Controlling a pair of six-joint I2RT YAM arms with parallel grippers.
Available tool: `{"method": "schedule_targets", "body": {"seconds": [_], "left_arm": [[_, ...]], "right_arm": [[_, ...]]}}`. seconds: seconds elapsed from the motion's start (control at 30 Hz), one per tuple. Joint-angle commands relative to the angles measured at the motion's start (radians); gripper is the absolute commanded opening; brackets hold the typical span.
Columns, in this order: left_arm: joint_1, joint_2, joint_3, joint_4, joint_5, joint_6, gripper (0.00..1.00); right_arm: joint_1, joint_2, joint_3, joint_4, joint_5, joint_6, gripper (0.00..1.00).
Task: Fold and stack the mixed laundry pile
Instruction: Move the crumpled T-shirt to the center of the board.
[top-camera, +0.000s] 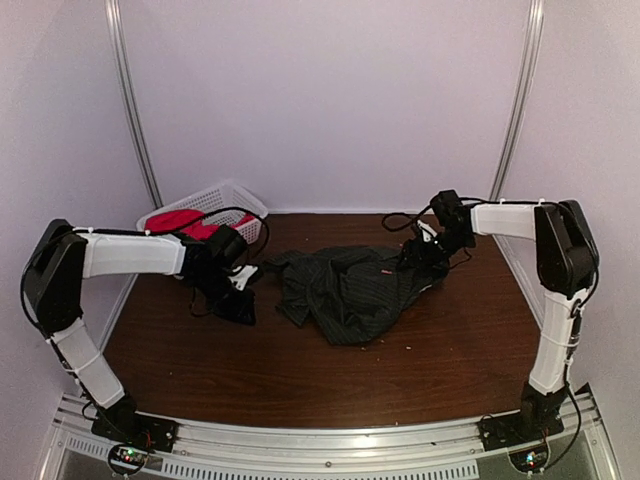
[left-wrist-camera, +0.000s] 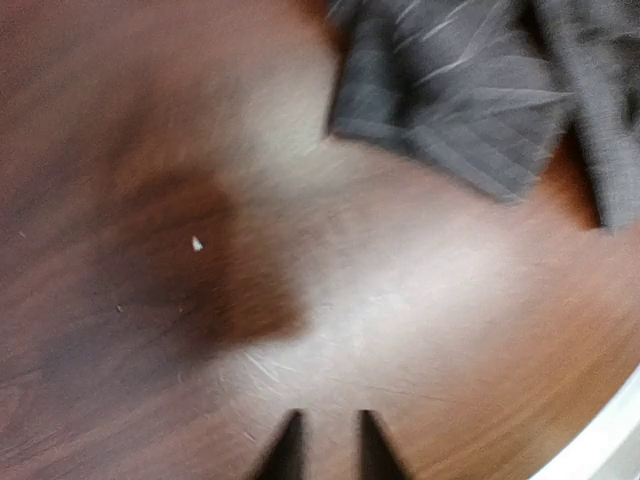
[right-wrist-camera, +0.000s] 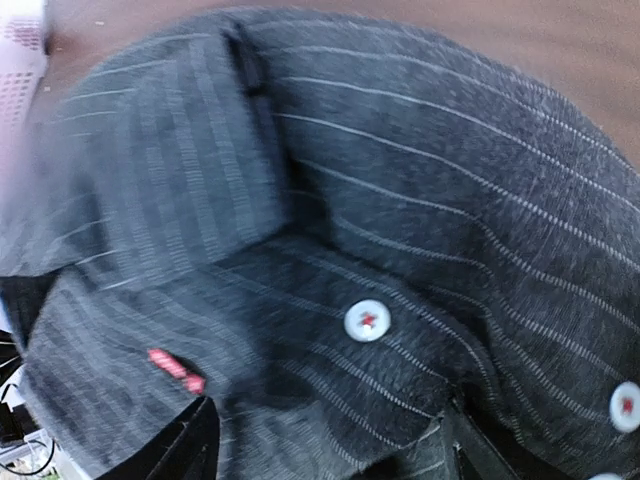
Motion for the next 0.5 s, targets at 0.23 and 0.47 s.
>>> {"method": "schedule_targets", "body": {"seconds": [0.23,0.47], "left_arm": [[-0.006,0.233,0.578,0.129,0.121,-0.017,0.61],[-0.044,0.54,0.933,0.126,0.206,-0.048,0.73]], "right_arm": [[0.024,-0.307,-0.104,-0.029,-0.109,-0.029,0.81],[0.018,-0.423,-0.206,0.001,-0.139,0.021,0.85]]}}
